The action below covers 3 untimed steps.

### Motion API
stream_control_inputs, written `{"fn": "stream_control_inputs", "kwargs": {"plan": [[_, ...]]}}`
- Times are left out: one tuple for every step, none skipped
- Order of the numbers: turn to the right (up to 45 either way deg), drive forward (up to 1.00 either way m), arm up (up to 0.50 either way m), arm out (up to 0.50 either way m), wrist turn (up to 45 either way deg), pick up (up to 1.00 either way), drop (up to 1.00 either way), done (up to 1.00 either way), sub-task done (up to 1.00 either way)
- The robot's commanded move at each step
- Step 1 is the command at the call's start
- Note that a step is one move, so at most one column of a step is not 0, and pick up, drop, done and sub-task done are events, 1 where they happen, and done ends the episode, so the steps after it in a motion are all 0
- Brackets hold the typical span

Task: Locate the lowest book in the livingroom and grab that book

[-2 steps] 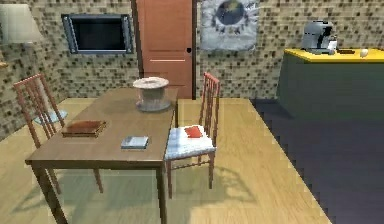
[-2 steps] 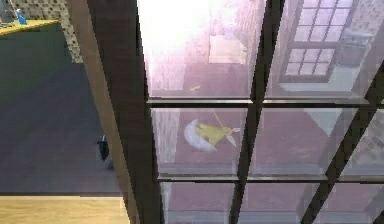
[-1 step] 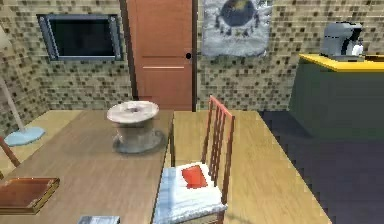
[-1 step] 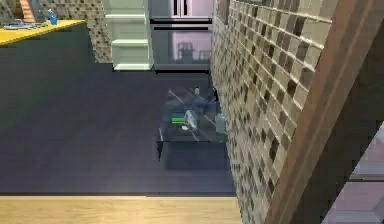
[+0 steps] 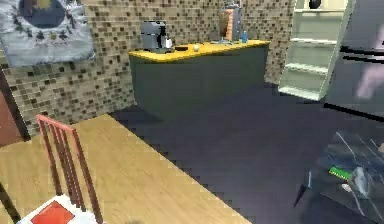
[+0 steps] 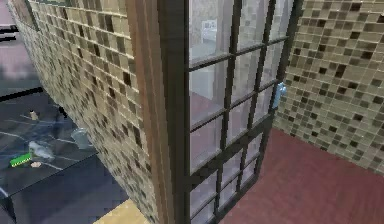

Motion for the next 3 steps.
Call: {"fn": "stream_control_inputs", "kwargs": {"plan": [[27.0, 0.0, 0.0, 0.0, 0.0, 0.0, 0.0, 0.0, 0.0], [0.0, 0.2, 0.0, 0.0, 0.0, 0.0, 0.0, 0.0, 0.0], [-45.0, 0.0, 0.0, 0.0, 0.0, 0.0, 0.0, 0.0, 0.0]]}}
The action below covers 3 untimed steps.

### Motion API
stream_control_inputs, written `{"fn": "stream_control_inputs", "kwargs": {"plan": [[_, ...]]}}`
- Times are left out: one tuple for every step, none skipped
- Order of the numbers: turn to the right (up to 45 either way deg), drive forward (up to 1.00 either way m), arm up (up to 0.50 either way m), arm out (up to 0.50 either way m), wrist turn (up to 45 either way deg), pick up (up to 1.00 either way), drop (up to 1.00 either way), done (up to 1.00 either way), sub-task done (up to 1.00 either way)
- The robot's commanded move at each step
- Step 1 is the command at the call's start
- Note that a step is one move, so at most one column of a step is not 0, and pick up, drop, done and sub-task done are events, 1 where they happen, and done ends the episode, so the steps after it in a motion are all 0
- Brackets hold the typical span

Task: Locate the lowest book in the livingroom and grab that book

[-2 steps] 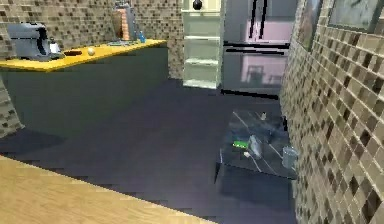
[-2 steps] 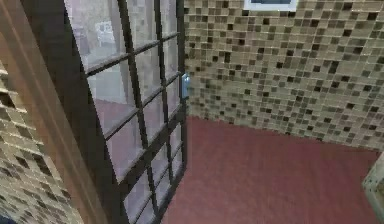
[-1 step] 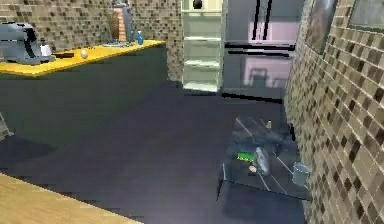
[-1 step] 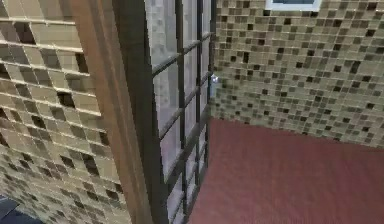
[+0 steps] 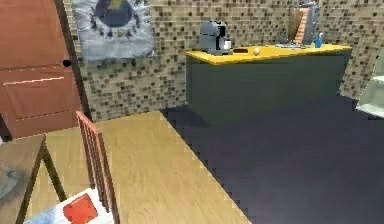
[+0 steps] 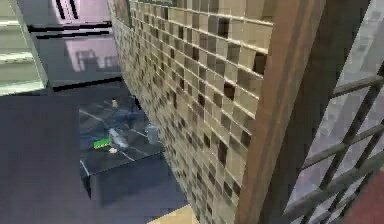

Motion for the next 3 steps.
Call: {"fn": "stream_control_inputs", "kwargs": {"plan": [[-45.0, 0.0, 0.0, 0.0, 0.0, 0.0, 0.0, 0.0, 0.0], [-45.0, 0.0, 0.0, 0.0, 0.0, 0.0, 0.0, 0.0, 0.0], [-33.0, 0.0, 0.0, 0.0, 0.0, 0.0, 0.0, 0.0, 0.0]]}}
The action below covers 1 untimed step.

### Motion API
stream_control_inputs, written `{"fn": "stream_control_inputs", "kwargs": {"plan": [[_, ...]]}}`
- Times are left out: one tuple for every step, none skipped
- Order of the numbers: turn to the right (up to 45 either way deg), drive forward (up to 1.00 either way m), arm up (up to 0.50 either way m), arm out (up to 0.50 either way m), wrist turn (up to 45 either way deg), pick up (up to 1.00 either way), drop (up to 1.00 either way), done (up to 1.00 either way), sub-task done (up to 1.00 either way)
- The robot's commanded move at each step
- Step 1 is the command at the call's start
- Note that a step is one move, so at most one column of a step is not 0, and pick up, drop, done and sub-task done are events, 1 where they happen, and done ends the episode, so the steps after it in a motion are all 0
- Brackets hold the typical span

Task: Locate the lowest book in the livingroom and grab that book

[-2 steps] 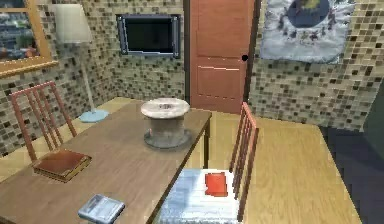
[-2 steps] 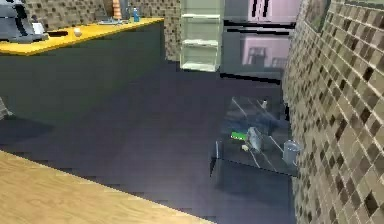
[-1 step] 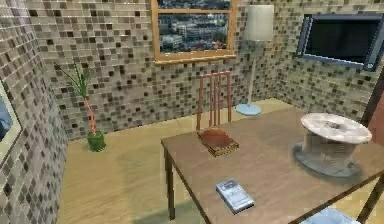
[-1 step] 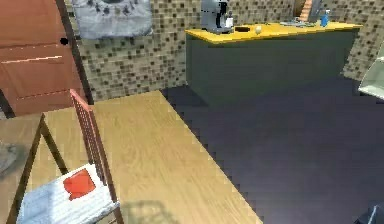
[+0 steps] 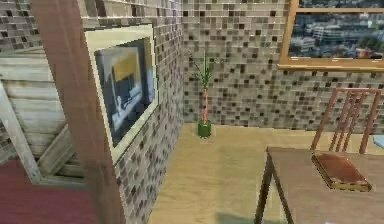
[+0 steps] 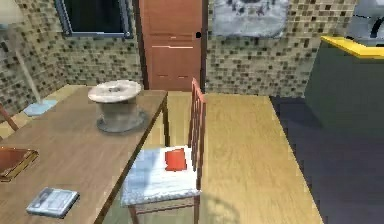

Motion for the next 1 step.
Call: {"fn": "stream_control_inputs", "kwargs": {"plan": [[45.0, 0.0, 0.0, 0.0, 0.0, 0.0, 0.0, 0.0, 0.0]]}}
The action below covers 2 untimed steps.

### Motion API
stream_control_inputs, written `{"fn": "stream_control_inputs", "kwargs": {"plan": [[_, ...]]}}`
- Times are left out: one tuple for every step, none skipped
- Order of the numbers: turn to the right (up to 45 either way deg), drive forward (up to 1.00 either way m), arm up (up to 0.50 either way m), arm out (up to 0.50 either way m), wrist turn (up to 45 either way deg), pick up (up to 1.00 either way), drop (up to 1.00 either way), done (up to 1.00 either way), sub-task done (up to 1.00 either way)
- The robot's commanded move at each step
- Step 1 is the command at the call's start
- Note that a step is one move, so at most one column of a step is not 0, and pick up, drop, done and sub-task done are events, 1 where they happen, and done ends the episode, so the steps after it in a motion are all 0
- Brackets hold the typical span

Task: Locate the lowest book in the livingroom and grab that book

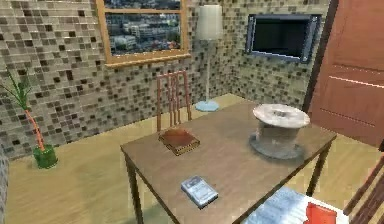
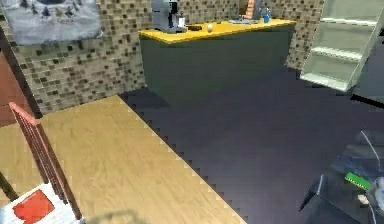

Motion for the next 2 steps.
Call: {"fn": "stream_control_inputs", "kwargs": {"plan": [[45.0, 0.0, 0.0, 0.0, 0.0, 0.0, 0.0, 0.0, 0.0], [12.0, 0.0, 0.0, 0.0, 0.0, 0.0, 0.0, 0.0, 0.0]]}}
